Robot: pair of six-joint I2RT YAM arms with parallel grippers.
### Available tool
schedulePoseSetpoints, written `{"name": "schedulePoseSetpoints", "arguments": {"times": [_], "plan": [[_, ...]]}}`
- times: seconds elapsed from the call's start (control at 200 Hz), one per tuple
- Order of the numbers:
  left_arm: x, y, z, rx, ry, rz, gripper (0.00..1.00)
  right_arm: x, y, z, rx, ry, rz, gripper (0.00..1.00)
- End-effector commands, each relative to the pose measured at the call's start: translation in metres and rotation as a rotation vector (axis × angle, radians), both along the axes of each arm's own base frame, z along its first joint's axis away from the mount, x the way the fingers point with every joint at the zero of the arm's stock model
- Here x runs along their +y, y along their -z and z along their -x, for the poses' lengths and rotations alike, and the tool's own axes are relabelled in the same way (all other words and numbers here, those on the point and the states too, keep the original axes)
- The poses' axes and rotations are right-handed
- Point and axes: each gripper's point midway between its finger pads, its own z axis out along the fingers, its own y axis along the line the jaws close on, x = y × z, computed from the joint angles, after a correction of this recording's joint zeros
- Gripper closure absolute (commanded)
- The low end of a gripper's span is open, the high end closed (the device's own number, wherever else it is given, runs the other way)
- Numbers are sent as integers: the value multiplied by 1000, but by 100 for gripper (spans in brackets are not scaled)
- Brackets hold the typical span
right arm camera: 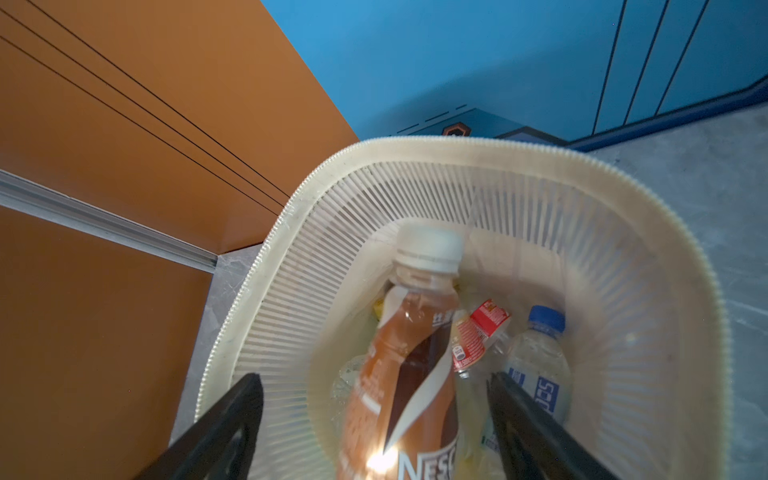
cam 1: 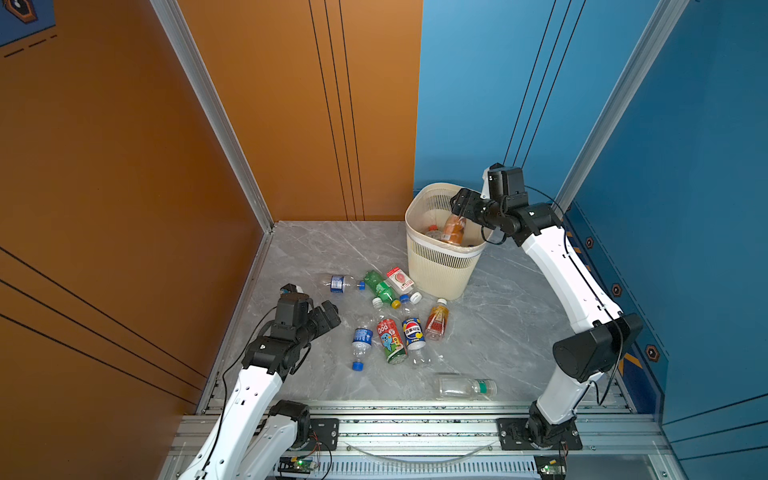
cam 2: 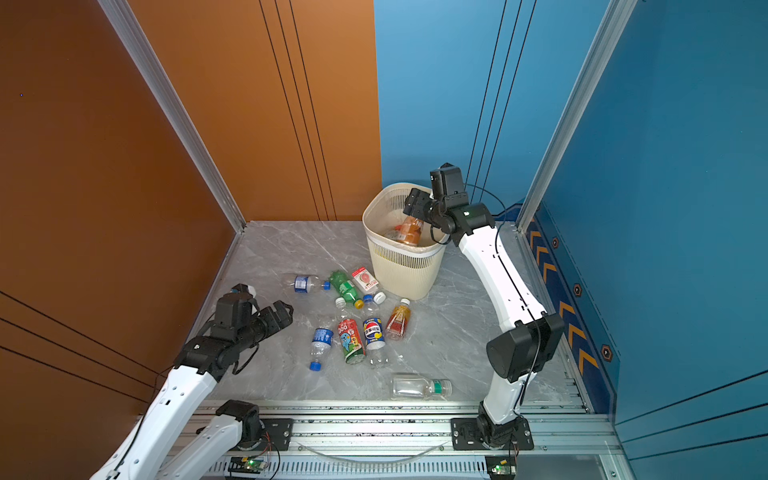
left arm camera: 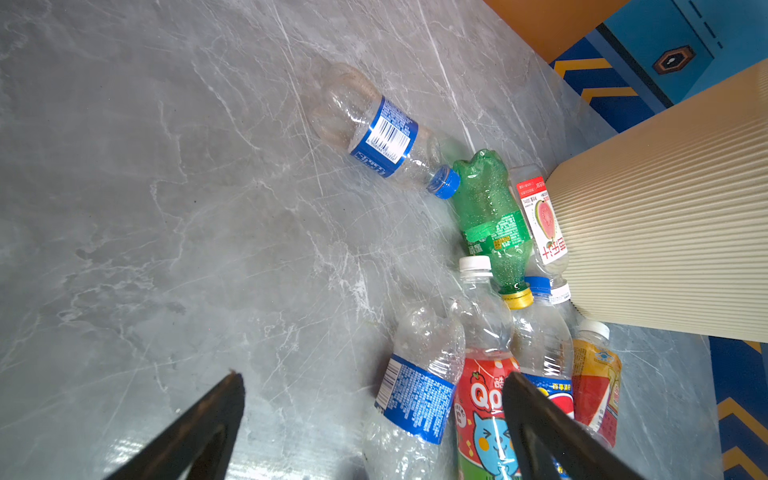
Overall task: Put the plastic bottles in the bin
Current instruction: 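Withdraw the right arm while the left gripper lowers toward the blue-label water bottle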
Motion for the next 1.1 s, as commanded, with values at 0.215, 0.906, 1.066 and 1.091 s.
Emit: {"name": "schedulePoseSetpoints", "arguments": {"times": [0.215, 0.906, 1.066, 1.091], "plan": [[0, 11, 6, 36, 0, 16, 2, -26, -45, 59, -126, 11, 5, 1], [-49, 54, 24, 153, 198, -2, 0, -48, 82, 169, -67, 108, -72, 0], [-65, 66, 21, 187, 261, -54, 2, -49, 83, 168, -67, 116, -73, 0], [-67, 68, 21, 192, 272, -66, 2, -49, 83, 168, -67, 118, -72, 1]]}}
